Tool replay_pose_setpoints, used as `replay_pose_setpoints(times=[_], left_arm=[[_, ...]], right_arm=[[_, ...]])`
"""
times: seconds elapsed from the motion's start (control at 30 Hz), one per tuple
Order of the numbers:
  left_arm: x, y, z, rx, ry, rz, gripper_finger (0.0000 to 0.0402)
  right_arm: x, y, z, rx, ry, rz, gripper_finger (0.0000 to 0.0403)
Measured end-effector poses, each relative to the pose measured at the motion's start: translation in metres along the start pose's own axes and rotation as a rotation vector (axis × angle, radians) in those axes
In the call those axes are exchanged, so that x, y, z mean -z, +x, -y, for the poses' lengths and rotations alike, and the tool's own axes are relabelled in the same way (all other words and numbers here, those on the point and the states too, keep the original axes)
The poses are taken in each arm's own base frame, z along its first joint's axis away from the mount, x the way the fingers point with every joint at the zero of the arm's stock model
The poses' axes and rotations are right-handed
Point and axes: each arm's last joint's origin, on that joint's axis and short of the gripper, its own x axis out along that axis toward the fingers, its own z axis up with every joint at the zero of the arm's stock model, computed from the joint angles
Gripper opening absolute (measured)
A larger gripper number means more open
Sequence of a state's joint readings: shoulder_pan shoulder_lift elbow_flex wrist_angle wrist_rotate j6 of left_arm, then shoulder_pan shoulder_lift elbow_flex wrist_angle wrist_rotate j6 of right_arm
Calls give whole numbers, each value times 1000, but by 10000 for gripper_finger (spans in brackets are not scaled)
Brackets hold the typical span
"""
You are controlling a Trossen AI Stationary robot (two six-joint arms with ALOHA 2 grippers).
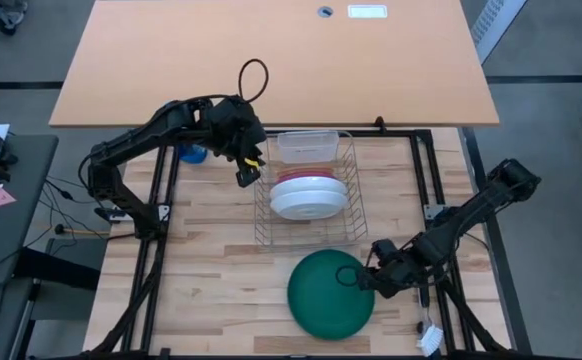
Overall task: Sort dishes
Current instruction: Put the green plate in the dish rack
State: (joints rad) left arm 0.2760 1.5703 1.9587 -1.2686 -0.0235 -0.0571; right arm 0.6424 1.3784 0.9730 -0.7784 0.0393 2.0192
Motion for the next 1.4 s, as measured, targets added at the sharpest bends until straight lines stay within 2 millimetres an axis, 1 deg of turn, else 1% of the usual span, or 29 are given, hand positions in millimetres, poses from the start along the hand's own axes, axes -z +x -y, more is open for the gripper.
replay_pose_setpoints(times=[0.1,0.2,0.33,0.47,0.53,0.67,0.8,0.9,1.0,1.1,1.23,1.3,1.4], left_arm=[[0,0,0,0,5,0,129],[0,0,0,1,-1,-1,129],[0,0,0,1,-8,-2,130],[0,0,0,1,-11,-2,130],[0,0,0,1,-10,-2,130],[0,0,0,1,-10,-3,130],[0,0,0,1,-8,0,130],[0,0,0,1,-1,1,130],[0,0,0,1,0,3,130],[0,0,0,0,0,3,130],[0,0,0,-5,-14,4,130],[0,0,0,-7,-26,3,130],[0,0,0,-7,-37,4,130]], right_arm=[[1,10,-2,25,-1,12,130],[3,24,-4,51,-2,22,113],[8,46,-8,68,-6,15,106],[10,58,-10,93,52,-11,105],[11,58,-10,94,73,-21,105],[10,46,-9,81,81,-28,105],[5,32,1,143,96,4,105],[2,28,6,185,80,26,106],[1,31,4,182,35,22,121],[1,40,0,174,9,18,155],[-1,52,1,228,6,33,194],[0,58,1,249,-12,25,202],[0,69,-1,262,-54,-8,198]])
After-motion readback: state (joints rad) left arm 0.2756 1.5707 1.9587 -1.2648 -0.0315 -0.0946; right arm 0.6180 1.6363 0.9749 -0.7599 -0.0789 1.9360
